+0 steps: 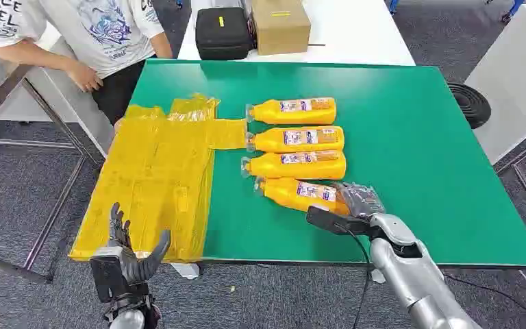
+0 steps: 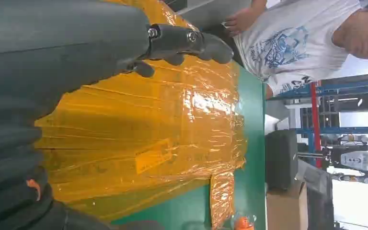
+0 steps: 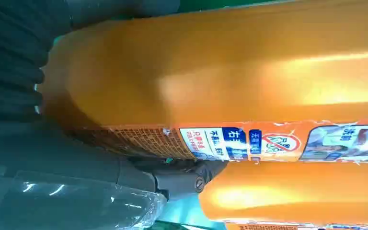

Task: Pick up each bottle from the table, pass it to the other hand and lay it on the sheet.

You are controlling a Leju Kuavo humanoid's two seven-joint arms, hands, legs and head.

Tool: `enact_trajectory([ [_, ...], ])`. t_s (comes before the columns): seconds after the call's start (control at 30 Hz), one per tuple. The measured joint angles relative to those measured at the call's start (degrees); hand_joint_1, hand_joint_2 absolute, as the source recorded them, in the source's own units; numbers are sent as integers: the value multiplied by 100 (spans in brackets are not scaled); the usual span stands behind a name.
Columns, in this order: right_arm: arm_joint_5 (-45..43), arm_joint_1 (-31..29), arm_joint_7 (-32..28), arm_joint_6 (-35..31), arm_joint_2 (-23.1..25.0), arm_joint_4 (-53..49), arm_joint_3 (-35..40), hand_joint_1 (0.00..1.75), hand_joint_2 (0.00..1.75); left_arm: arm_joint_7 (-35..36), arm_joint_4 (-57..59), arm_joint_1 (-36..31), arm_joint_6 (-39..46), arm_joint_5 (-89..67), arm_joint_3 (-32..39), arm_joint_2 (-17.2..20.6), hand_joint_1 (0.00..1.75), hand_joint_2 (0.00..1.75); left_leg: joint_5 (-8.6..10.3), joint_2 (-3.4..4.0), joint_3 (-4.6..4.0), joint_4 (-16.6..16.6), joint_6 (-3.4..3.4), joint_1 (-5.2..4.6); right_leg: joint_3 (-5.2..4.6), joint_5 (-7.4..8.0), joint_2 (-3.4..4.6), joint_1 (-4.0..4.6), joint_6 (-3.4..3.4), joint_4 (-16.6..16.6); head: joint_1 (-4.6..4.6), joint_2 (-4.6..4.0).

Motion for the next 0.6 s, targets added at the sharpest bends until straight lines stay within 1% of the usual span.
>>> enact_trajectory([
  [0.07, -94, -3, -117, -15, -4, 9, 7, 175, 175, 0, 0, -1, 0, 0, 0, 0, 0, 175, 0, 0, 0, 0, 0, 0, 0, 0, 0, 0, 0, 0, 0, 0],
  [0.2, -393, 122, -601, -321, 35, -63, 7, 175, 175, 0, 0, -5, -9, 4, 0, 0, 0, 175, 0, 1, -1, 0, 0, 0, -1, 1, 0, 0, 0, 0, 0, 0],
  [0.37, -485, 229, -715, -408, 120, -181, 26, 175, 175, -2, 0, -11, -15, 15, 2, 0, 0, 175, 0, 1, -2, 0, -1, 0, -3, 0, 0, 2, 0, 0, 0, 0],
  [0.4, -577, 257, -849, -488, 138, -197, 24, 175, 175, -4, 2, -12, -57, 57, 2, 0, 0, 175, 0, 0, -4, 0, -1, 0, -3, 0, -1, 2, 0, 0, -2, 0],
  [0.47, -817, 358, -1322, -788, 231, -310, -30, 175, 175, -2, 13, -19, -270, 233, 7, 0, 0, 175, 0, 1, -7, 0, -1, 1, -5, 0, 0, 1, 0, 2, 0, 0],
  [0.53, -1092, 428, -1754, -1051, 409, -455, -103, 175, 175, 2, 42, -50, -604, 468, 9, 2, 0, 175, -1, 4, -7, 0, -2, 1, -9, 2, 5, 1, -1, 2, -4, 0],
  [0.6, -1265, 474, -2022, -1161, 583, -620, -164, 175, 175, 9, 66, -101, -833, 603, 9, 4, 0, 175, -1, 9, -7, 0, -3, 1, -12, 1, 5, 2, -2, 2, 0, 0],
])
